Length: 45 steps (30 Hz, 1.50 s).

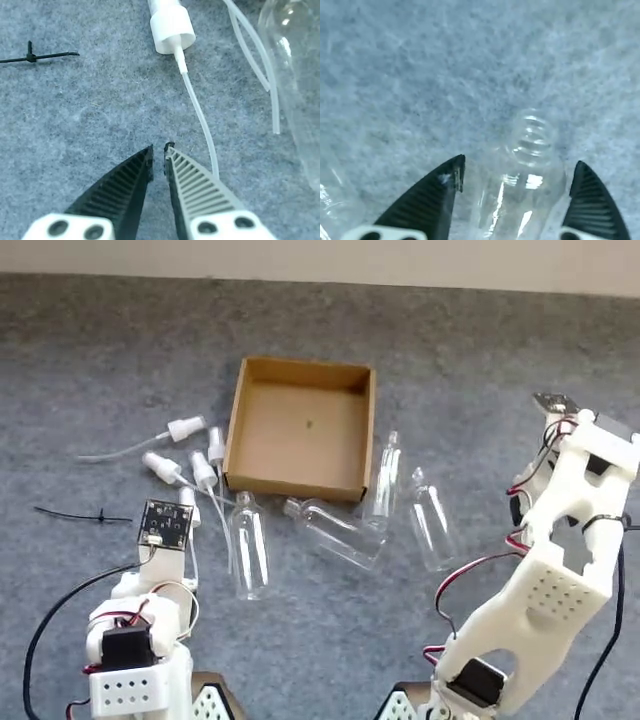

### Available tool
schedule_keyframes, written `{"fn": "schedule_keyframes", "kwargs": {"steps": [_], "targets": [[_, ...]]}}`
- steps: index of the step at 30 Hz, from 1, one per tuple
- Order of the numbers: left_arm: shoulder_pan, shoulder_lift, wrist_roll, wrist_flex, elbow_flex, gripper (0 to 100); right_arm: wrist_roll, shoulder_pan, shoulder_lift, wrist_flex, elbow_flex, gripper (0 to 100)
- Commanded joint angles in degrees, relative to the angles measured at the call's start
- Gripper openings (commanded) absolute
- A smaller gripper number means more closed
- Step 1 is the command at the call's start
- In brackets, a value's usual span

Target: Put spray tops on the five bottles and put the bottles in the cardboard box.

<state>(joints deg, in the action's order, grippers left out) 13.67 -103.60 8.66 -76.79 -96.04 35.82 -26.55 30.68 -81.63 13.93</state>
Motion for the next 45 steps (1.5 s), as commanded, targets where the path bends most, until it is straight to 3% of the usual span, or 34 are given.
{"fn": "schedule_keyframes", "kwargs": {"steps": [1, 14, 21, 23, 29, 32, 39, 45], "targets": [[0.7, -0.7, 0.4, -0.4, -1.1, 6, -0.5, 0.1, -0.5, -0.1, 2.4, 25.0], [0.9, -0.7, 0.9, 2.5, -1.1, 6, -0.6, -0.4, -3.2, -4.2, 5.7, 3.6], [11.4, -0.7, 19.3, 17.5, -0.8, 6, -4.3, 3.3, -12.4, -12.5, 15.3, 0.3], [11.7, -0.4, 20.9, 19.8, 1.4, 6, -4.8, 5.1, -15.7, -13.1, 16.1, 0.3], [12.8, 2.7, 21.4, 7.3, 21.1, 11, -4.7, 10.1, -26.5, -10.6, 9.5, 0.3], [12.7, 14.6, 24.0, 2.2, 33.7, 11, -3.9, 11.5, -32.9, -4.6, 0.0, 0.3], [12.5, 57.6, 24.6, -9.2, 68.9, 11, -1.8, 12.7, -50.9, 17.0, -32.8, 0.3], [10.2, 87.2, 24.3, -14.7, 95.3, 11, 2.3, 13.1, -59.8, 20.3, -47.3, 0.3]]}}
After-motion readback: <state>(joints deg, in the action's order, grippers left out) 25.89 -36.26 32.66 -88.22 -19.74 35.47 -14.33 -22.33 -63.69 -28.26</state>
